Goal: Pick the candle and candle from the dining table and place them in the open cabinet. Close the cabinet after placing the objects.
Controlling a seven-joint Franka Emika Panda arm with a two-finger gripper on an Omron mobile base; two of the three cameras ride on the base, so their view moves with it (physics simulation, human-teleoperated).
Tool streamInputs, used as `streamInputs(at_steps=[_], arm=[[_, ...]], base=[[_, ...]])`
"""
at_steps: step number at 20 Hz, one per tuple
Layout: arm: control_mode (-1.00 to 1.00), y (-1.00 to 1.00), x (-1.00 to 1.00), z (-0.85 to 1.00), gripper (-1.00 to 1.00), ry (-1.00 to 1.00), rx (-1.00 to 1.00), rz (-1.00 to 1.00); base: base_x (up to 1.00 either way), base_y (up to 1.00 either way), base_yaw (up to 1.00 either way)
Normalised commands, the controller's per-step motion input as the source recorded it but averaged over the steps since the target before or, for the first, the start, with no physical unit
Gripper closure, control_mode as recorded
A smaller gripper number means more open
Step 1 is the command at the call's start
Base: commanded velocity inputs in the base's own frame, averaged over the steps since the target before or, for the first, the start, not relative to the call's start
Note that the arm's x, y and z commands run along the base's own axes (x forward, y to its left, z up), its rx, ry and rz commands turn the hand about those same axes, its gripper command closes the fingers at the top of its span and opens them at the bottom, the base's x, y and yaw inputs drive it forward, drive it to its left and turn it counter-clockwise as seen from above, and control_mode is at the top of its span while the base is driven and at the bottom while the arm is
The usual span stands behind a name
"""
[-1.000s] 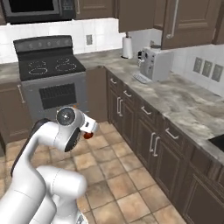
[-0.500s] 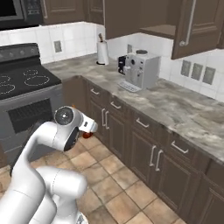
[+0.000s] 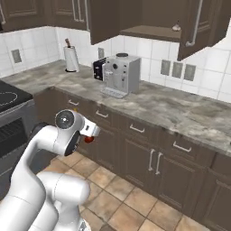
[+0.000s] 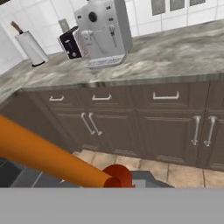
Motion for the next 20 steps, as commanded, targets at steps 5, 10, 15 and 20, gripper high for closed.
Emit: streamInputs(at_steps=[5,10,15,20], arm=[[1.0,0.0,0.0,0.0,1.0,0.0,0.0,0.0],[1.0,0.0,0.0,0.0,1.0,0.0,0.0,0.0],[1.0,0.0,0.0,0.0,1.0,0.0,0.0,0.0],[1.0,0.0,0.0,0.0,1.0,0.0,0.0,0.0]], base=[[-0.01,0.42,-0.44],[0.21,0.31,-0.2],[0.45,0.26,-0.08],[0.56,0.2,-0.05]])
